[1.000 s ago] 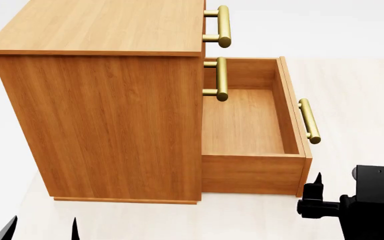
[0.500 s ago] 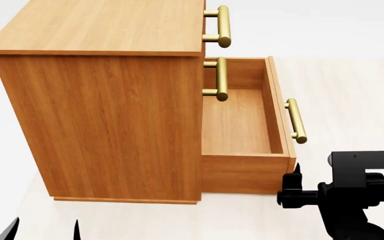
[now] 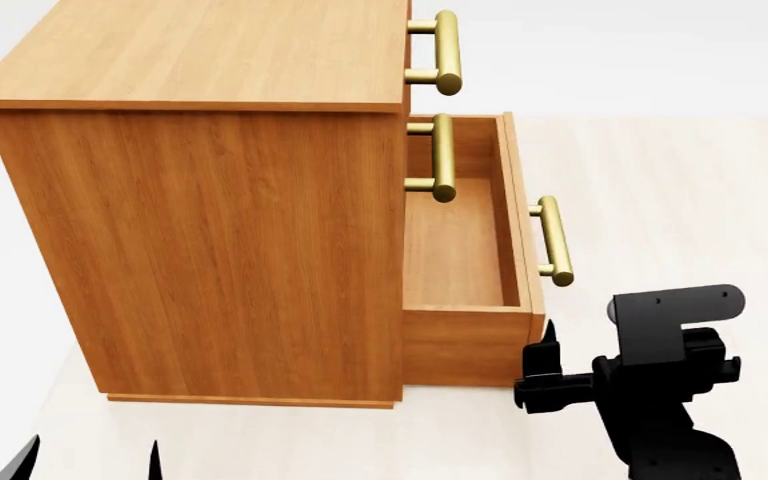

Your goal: Close the bottom drawer of the cabinet.

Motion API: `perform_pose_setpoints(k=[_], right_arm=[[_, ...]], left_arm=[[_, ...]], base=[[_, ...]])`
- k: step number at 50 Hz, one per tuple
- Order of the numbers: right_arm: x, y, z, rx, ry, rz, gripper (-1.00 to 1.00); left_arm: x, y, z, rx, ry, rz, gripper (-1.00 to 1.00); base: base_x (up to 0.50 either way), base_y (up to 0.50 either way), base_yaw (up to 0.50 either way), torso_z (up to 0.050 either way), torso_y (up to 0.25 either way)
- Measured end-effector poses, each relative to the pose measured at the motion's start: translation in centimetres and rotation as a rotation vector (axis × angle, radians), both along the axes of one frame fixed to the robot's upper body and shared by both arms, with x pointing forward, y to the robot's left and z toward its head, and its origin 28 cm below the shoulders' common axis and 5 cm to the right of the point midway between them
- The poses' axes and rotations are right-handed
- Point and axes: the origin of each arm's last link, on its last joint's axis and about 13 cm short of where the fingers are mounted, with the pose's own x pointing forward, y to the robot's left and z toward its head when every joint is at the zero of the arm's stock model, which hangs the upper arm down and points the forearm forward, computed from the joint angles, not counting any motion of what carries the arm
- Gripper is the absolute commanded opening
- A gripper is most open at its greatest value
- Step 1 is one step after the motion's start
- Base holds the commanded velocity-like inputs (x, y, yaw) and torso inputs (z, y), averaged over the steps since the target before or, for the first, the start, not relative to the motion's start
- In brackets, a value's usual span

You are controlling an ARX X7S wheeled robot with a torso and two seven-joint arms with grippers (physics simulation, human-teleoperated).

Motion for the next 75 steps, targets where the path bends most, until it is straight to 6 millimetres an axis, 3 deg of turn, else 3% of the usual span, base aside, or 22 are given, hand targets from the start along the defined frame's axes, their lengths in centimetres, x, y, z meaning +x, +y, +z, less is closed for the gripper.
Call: perform_pose_setpoints(k=[75], right_arm=[[1.3,5.9,0.3,-0.060,-0.007,0.236,1.00]], left_arm=[[-0.3,-0.4,0.1,0.004,-0.005,-0.006,1.00]], base=[[0.00,0.00,0.00,0.000,0.000]])
